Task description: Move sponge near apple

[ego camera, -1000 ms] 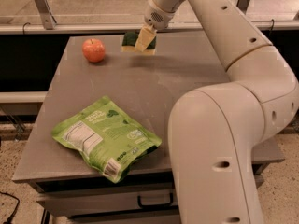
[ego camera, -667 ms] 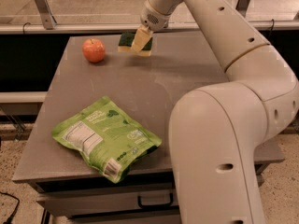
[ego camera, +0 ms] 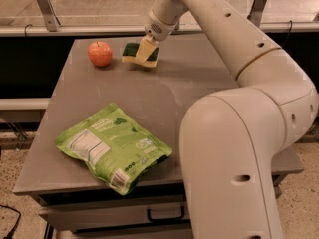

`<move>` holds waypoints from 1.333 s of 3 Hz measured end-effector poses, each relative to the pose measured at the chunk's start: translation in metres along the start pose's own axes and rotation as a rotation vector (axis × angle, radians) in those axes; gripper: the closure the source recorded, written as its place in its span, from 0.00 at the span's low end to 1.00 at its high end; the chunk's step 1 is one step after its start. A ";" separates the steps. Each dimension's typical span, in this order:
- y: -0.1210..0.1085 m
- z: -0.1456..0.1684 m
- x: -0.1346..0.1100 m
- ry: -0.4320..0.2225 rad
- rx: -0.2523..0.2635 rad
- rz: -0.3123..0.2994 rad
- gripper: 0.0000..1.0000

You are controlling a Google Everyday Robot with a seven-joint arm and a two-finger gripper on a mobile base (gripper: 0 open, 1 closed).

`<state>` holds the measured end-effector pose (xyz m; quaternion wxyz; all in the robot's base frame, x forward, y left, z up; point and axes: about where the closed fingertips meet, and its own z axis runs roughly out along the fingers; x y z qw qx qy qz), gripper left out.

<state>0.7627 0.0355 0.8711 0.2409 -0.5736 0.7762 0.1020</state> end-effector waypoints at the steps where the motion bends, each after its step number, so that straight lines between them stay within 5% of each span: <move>1: 0.004 0.015 -0.003 0.004 -0.012 0.011 0.55; 3: 0.008 0.030 -0.007 0.009 -0.026 0.011 0.00; 4: 0.008 0.030 -0.007 0.009 -0.026 0.011 0.00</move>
Offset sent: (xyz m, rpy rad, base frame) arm 0.0009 0.0205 -0.0157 0.0056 0.0186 -0.0049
